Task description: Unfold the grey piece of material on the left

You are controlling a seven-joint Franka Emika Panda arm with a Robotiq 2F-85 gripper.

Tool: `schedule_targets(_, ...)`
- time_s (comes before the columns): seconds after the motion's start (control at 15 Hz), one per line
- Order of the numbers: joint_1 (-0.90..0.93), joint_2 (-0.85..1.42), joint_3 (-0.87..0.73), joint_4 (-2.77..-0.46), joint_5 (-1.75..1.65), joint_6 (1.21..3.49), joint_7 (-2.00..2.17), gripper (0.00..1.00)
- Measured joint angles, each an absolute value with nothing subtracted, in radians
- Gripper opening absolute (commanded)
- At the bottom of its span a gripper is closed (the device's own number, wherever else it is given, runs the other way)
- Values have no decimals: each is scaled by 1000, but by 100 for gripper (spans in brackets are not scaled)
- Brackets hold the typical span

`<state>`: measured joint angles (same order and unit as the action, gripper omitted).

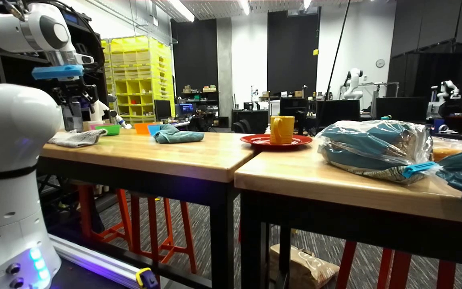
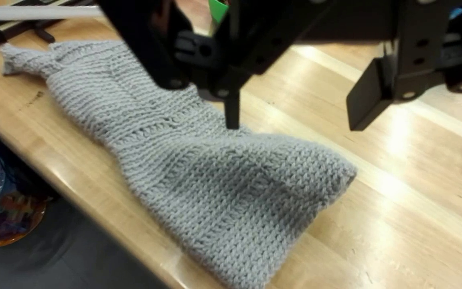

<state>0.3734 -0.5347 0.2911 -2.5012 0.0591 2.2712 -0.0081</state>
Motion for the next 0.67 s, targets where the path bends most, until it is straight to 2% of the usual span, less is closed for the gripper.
schedule_targets(0.07,377,-532,291,-2501,67,2273,-10,100)
schedule_targets(0.2,391,-520,291,-2503,95,2284,-19,68)
schedule_targets(0.27,400,-510,291,-2504,112,2294,-28,68)
schedule_targets(0.4,416,-481,291,-2507,140,2322,-43,56)
schedule_targets(0.67,425,-418,287,-2510,184,2370,-78,24)
